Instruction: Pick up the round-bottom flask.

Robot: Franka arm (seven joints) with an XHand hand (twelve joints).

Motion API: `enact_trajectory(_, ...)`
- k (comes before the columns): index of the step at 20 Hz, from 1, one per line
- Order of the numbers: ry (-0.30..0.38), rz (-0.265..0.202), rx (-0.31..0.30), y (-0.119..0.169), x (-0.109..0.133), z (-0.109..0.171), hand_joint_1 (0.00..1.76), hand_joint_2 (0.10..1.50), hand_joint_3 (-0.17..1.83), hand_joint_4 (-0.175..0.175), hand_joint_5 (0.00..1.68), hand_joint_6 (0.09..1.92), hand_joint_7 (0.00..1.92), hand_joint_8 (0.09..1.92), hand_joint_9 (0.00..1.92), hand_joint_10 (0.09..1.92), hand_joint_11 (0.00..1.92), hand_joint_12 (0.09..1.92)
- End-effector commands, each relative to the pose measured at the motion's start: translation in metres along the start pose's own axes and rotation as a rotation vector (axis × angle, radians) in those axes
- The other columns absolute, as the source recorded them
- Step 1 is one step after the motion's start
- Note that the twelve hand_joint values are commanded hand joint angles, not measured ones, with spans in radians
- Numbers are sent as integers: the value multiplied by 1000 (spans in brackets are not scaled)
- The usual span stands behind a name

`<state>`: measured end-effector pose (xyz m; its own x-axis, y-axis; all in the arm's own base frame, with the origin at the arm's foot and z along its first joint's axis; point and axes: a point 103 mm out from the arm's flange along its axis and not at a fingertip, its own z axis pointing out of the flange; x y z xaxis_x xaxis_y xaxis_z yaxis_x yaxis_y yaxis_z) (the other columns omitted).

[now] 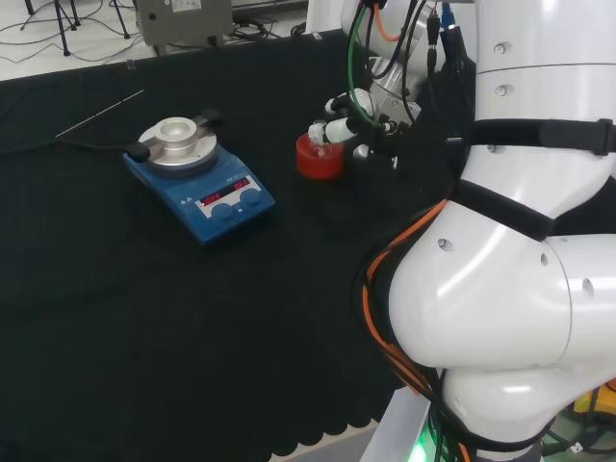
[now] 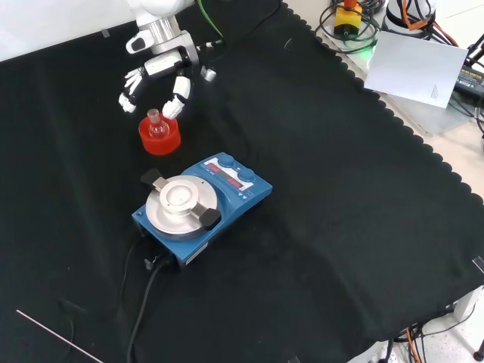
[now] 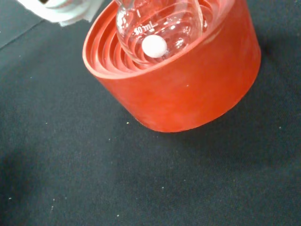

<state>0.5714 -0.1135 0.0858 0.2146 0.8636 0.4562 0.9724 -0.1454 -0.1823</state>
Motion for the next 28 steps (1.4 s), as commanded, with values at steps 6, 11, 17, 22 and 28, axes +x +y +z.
enact_trajectory(6,18,-18,4,2,-7,-2,803,610,485,5,606,87,283,558,414,605,0,1371)
enact_trajectory(11,15,-27,5,5,-7,1,809,611,488,6,622,87,295,557,423,601,0,1378)
enact_trajectory(17,20,-36,6,8,-1,7,813,612,491,7,638,87,304,555,429,598,0,1383)
enact_trajectory(22,18,-34,-1,7,-3,5,817,612,494,7,665,87,313,553,437,594,0,1386)
enact_trajectory(28,20,-32,-4,8,-3,5,821,616,499,11,746,120,329,550,451,589,4,1392)
